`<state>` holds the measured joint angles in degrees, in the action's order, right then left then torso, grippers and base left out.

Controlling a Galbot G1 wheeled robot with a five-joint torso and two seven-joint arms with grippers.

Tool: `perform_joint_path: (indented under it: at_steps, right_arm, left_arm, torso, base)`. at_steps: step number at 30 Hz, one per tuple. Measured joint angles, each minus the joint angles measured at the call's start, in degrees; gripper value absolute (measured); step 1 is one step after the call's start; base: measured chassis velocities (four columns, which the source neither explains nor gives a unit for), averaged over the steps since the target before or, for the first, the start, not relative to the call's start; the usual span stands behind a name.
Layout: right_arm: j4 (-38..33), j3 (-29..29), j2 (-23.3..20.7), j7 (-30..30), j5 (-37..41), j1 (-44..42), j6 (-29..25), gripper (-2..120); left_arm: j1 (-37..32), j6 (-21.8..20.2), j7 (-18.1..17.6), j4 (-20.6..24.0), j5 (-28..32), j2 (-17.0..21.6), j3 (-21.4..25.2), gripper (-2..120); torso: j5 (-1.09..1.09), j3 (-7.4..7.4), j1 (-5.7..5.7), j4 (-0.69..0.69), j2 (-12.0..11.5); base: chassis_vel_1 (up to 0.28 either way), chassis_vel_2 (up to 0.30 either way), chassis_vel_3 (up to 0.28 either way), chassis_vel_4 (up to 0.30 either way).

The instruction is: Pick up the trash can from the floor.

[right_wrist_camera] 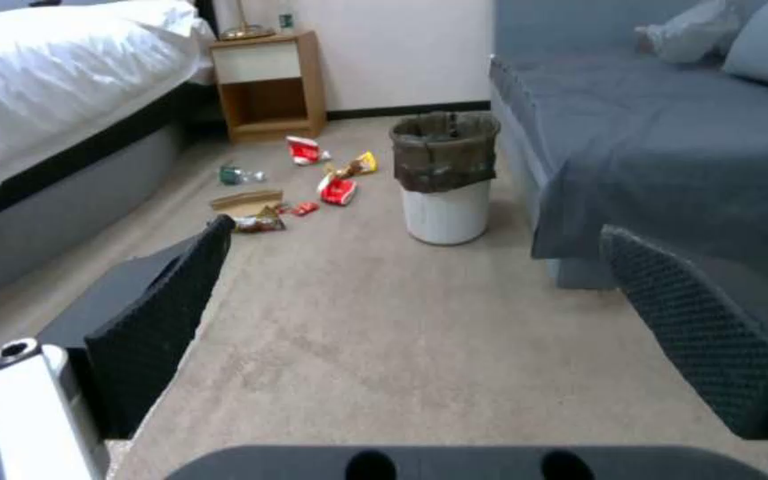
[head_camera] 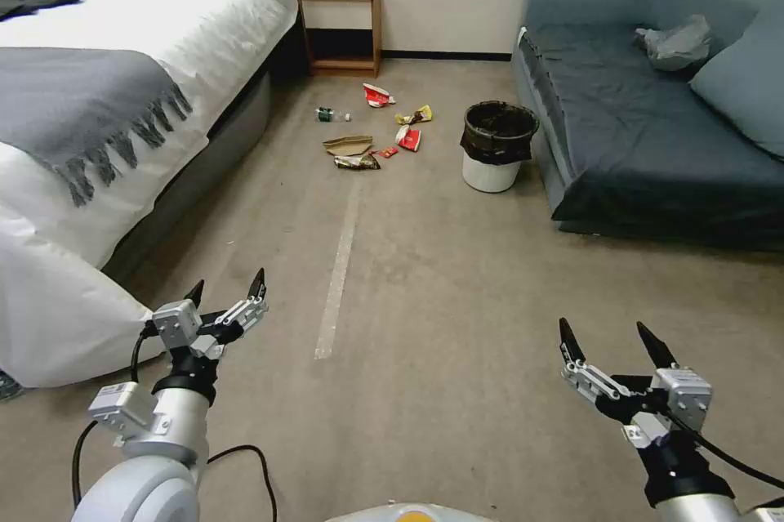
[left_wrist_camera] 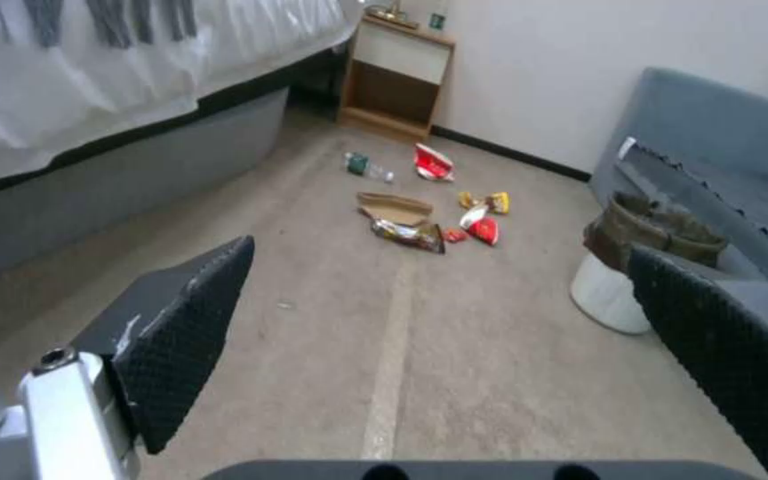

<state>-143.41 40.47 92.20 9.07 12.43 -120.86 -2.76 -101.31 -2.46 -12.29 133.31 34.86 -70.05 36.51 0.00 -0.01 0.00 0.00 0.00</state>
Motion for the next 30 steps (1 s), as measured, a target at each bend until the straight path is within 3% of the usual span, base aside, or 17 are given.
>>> perform_joint_path:
  at_steps: [30]
  right_arm:
    - [0.3, 0.4, -0.1, 0.2, 1.6, 0.0, 0.0, 100]
  left_arm:
    - [-1.1, 0.5, 0.0, 1.2, -1.6, -2.3, -0.7, 100]
  torso:
    - [0.00, 0.00, 0.00, -0.02, 0.0]
  base:
    - [-0.077, -0.078, -0.073, -0.079]
